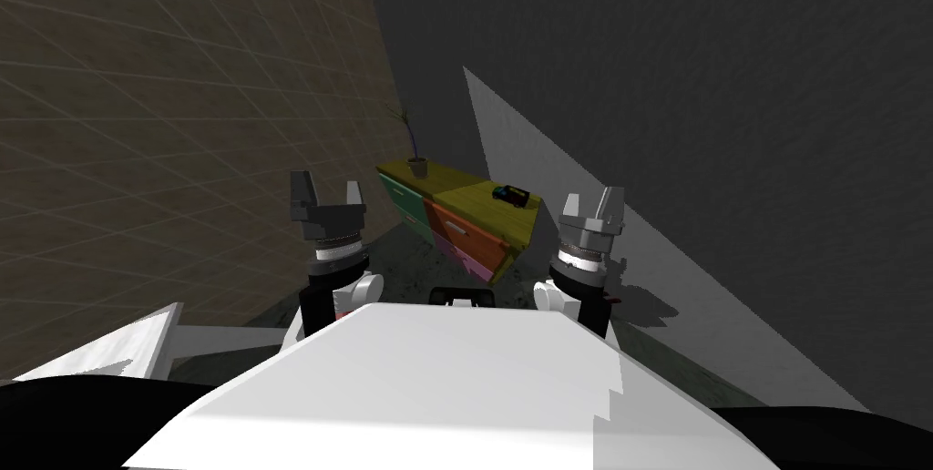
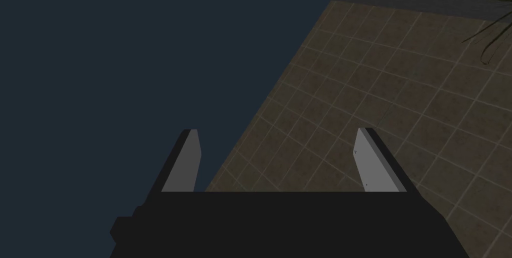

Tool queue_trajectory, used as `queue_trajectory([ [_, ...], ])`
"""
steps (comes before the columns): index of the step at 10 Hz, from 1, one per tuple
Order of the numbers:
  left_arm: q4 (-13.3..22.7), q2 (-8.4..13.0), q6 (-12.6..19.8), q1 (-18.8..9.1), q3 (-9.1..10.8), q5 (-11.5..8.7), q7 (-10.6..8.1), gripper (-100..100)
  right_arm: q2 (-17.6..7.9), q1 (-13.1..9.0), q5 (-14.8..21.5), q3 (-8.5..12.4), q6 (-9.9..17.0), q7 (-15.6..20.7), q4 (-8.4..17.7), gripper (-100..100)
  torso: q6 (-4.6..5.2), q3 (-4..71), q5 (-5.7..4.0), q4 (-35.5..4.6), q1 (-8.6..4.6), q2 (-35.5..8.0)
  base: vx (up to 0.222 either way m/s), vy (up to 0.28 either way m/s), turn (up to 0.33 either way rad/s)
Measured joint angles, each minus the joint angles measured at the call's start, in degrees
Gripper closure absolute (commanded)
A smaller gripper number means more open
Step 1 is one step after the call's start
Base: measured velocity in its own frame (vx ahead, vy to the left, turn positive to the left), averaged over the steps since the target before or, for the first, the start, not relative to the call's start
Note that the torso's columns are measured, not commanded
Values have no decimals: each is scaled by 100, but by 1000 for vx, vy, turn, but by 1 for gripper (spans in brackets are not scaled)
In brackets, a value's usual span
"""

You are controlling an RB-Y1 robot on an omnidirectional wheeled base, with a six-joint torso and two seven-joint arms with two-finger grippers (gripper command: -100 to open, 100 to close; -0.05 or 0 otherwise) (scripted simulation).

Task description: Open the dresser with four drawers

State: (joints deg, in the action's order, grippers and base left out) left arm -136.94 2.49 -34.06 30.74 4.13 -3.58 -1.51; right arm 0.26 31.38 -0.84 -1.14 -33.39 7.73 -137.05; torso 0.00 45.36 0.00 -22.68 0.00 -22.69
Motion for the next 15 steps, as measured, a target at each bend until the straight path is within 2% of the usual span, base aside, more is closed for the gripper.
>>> queue_trajectory([
  [3, 0, 0, 0, 0, 0, 0, 0, 0, 0, 0, 0, 0, 0, 0, 0, 0, 0, 2537, 0, -1269, 0, -1270, 0, 0, 0],
  [4, 0, 0, 0, 0, 0, 0, 0, -100, 0, 0, 0, 0, 0, 0, 0, 0, 0, 3383, 0, -1692, 0, -1693, 10, 1, -46],
  [6, 159, 214, 58, -65, -50, 42, 17, -100, 0, 0, 0, 0, 0, 0, 2, 0, 1, 3892, 1, -1935, 3, -1934, 16, 7, -73],
  [9, 626, 419, 105, -203, -194, 157, 61, -100, 0, 1, 0, 0, 1, 0, 3, 0, 1, 3923, 0, -1958, 0, -1955, 26, 10, -100],
  [13, 1202, 533, 230, -313, -394, 310, 110, -100, 0, 1, 0, 0, 1, 0, 3, 0, 0, 3920, 0, -1961, -1, -1961, 21, 12, -76],
  [15, 1520, 538, 387, -522, -492, 398, 162, -100, 0, 1, 0, 0, 0, 0, 3, 0, -1, 3922, 0, -1959, -1, -1958, 23, 8, -81],
])
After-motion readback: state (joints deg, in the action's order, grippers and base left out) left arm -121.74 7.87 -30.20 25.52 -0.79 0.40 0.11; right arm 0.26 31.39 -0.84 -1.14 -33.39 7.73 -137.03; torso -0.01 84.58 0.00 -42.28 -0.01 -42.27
